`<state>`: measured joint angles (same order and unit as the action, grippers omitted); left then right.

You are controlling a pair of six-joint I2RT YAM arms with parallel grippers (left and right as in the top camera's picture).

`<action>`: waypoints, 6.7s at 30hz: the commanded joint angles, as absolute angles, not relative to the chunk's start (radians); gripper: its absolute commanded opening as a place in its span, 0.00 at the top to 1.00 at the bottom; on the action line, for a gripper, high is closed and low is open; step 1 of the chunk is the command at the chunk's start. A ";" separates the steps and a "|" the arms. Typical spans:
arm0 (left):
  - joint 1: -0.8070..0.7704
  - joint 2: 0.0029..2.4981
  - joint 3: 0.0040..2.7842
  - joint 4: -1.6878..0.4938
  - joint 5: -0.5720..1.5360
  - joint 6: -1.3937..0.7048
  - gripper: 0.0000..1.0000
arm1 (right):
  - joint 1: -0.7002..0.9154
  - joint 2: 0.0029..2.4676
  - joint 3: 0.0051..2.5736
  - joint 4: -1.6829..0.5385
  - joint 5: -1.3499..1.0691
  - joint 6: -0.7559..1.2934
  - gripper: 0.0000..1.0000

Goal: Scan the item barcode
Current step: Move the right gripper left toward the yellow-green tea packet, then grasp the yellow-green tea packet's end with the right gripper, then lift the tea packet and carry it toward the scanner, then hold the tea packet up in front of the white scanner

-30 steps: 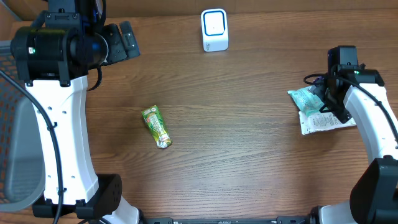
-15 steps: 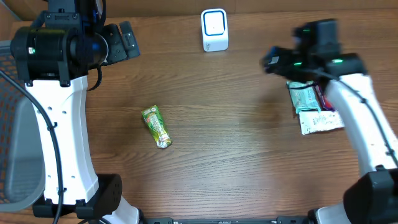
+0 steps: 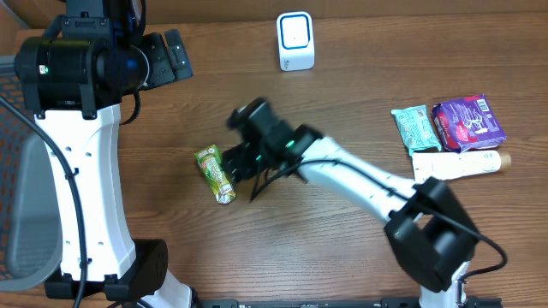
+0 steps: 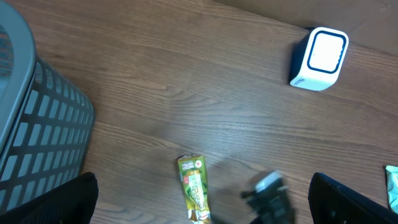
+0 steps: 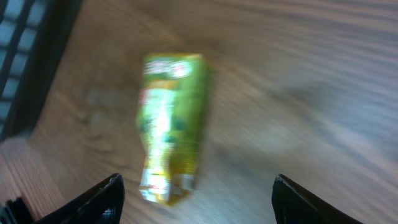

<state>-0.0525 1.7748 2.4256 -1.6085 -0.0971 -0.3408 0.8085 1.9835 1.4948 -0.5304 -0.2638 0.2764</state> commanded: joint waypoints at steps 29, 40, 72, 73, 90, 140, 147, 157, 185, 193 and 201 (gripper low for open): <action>-0.059 1.773 2.424 -1.608 -0.092 -0.352 0.00 | 0.890 2.125 1.533 -0.581 -0.125 0.418 0.91; -0.060 1.773 2.424 -1.608 -0.092 -0.352 0.00 | 0.778 2.019 1.533 -0.724 -0.203 0.420 0.96; -0.059 1.773 2.424 -1.608 -0.092 -0.352 0.00 | 0.496 2.012 1.594 -0.990 -0.239 0.074 0.25; -0.059 1.773 2.424 -1.608 -0.092 -0.352 0.01 | 0.496 2.012 1.581 -0.976 -0.237 0.074 0.25; -0.059 1.773 2.424 -1.608 -0.092 -0.352 0.00 | 0.532 2.022 1.491 -0.892 -0.192 0.064 0.31; -0.059 1.773 2.424 -1.608 -0.092 -0.352 0.01 | 0.111 1.713 1.570 -1.004 -1.533 -0.189 0.96; -0.059 1.773 2.424 -1.608 -0.092 -0.352 0.01 | 0.111 1.713 1.570 -0.974 -1.541 -0.183 0.97; -0.059 1.773 2.424 -1.608 -0.092 -0.352 0.00 | 0.175 1.713 1.680 -0.985 -0.863 0.164 0.96; -0.059 1.773 2.424 -1.608 -0.092 -0.352 0.00 | 0.561 2.235 2.047 -0.401 0.875 -0.749 0.96; -0.059 1.773 2.424 -1.608 -0.092 -0.352 0.00 | 0.543 2.371 2.046 -0.252 0.875 -0.820 0.96; -0.059 1.773 2.424 -1.608 -0.092 -0.352 0.00 | 0.524 2.433 2.046 -0.120 0.852 -0.861 0.96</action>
